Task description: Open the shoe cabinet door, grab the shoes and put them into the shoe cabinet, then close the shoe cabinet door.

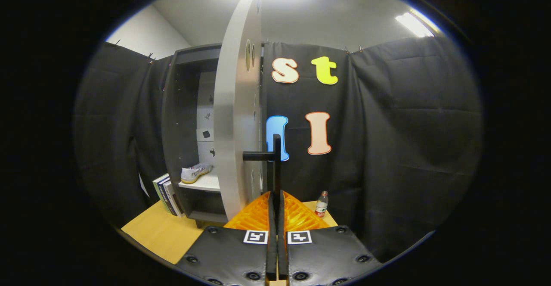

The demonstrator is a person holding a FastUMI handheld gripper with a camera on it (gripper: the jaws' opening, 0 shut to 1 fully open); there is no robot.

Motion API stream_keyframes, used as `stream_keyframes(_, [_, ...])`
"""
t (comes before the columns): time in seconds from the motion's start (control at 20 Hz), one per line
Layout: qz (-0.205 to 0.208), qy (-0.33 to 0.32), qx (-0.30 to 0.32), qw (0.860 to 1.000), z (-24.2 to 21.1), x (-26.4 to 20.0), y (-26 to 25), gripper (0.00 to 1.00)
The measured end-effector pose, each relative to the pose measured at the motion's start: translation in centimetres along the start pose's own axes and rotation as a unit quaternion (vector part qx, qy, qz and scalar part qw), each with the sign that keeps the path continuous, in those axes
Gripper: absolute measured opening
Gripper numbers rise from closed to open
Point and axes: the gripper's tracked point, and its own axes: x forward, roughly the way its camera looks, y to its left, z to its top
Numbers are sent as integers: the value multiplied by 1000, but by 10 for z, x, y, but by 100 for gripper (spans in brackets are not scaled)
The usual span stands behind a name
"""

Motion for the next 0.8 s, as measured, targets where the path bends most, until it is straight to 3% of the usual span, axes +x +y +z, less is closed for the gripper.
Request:
stream_keyframes(0.5, [-26,-6,-11,1000,-1,-15,-17,2])
stream_keyframes(0.8, [20,20,1,1000,-13,-29,13,4])
